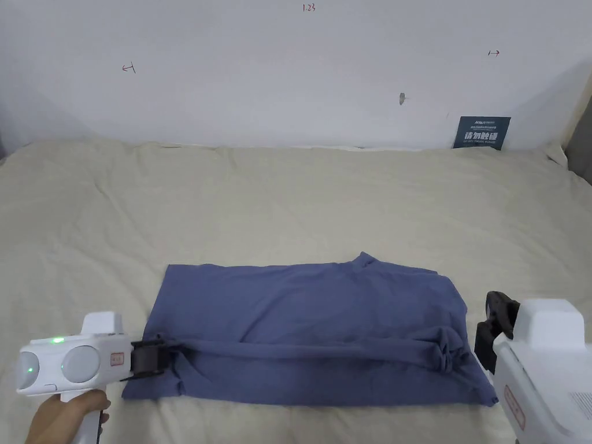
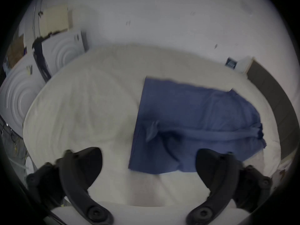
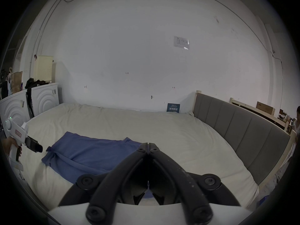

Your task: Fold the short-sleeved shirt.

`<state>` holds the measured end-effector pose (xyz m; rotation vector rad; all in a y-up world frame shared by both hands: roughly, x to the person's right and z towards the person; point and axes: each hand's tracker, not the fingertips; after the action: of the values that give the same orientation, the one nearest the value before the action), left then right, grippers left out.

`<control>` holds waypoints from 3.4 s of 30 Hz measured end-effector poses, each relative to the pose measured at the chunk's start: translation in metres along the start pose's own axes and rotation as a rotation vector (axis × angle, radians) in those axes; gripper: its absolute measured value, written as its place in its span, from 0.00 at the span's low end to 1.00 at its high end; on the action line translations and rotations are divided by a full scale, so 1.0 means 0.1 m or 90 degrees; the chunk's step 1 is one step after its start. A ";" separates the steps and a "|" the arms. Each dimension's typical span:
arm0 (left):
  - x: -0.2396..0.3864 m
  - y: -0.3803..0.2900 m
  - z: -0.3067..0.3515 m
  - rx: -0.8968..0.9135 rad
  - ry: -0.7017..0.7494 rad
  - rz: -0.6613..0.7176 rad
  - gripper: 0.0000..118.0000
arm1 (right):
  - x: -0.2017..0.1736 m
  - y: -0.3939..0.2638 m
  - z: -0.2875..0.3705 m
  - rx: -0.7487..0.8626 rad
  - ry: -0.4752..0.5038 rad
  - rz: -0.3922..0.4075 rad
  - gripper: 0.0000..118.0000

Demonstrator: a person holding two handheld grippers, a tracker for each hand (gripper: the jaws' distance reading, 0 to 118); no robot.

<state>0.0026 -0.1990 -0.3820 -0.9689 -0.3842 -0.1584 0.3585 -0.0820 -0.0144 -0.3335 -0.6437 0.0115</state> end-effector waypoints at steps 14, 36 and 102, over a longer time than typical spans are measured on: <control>0.01 -0.21 -0.50 -0.050 -0.033 0.007 0.07 | 0.20 -0.36 -0.72 -0.149 -0.022 -0.063 0.16; -0.08 -0.16 -0.08 0.012 -0.027 0.012 0.07 | 0.44 -1.35 -1.75 -0.444 0.011 -0.074 0.11; 0.59 -0.11 1.65 0.361 -0.082 -0.042 0.00 | -0.21 0.29 0.22 0.074 0.017 -0.007 0.01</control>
<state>0.0133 -0.0664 -0.2675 -0.4071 -0.5439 -0.0402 0.3314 -0.0505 -0.0196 -0.2173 -0.6155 0.0342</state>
